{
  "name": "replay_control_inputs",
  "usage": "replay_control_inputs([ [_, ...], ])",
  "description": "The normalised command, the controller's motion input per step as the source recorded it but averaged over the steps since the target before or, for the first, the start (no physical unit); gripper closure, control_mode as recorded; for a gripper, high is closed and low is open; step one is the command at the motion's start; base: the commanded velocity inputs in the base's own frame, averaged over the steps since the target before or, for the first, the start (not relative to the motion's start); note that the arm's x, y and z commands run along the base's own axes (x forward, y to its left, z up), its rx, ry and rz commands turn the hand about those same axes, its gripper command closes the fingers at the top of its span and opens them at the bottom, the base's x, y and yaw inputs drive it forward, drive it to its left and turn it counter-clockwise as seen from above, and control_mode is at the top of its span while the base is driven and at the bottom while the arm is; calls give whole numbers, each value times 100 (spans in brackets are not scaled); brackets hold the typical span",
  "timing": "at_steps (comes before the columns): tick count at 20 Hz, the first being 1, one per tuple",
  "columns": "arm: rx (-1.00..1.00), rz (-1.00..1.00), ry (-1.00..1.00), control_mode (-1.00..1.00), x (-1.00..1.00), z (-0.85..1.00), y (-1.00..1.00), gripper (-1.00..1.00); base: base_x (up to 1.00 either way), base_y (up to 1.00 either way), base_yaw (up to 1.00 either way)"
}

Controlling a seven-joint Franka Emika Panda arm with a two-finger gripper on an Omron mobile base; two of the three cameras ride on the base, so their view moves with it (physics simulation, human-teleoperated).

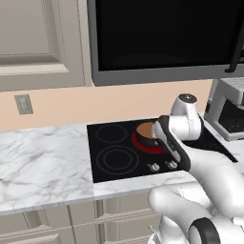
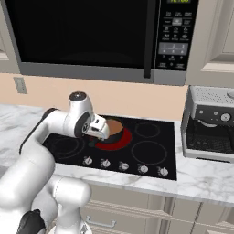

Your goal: Pick up the sugar cube(s) and place them in the saucepan with hot chocolate.

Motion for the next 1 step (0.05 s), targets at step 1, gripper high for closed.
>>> replay_control_inputs([
  [1,0,0,0,-100,-10,0,0,-100,0,0,0],
])
